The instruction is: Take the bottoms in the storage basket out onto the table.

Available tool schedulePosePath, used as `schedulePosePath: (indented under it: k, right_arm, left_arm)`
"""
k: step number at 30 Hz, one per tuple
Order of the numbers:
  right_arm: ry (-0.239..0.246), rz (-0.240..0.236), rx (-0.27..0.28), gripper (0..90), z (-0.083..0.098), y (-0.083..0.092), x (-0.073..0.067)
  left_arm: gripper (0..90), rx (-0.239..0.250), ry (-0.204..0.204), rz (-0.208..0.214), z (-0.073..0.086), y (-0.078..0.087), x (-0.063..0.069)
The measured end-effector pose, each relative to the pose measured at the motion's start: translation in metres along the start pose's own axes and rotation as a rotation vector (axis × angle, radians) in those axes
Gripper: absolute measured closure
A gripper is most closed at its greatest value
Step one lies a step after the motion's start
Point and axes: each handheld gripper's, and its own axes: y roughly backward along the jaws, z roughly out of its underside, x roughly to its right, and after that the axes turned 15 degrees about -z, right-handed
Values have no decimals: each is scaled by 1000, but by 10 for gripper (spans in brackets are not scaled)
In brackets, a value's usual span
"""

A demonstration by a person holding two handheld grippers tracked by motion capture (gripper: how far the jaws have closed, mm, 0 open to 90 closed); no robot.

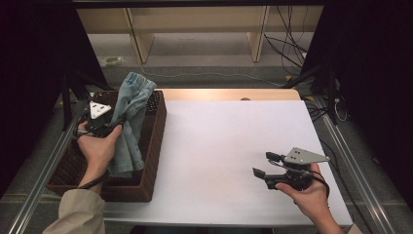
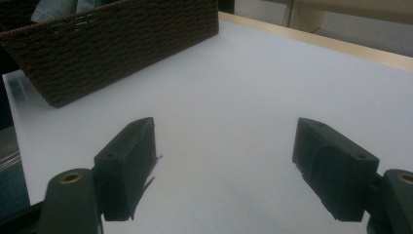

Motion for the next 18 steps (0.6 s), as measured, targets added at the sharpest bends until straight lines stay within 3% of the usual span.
schedulePosePath:
  k: [18]
  right_arm:
    - [1,0,0,250,0,0,0]
  left_arm:
    - [753,73,27,1,-5,6,-2]
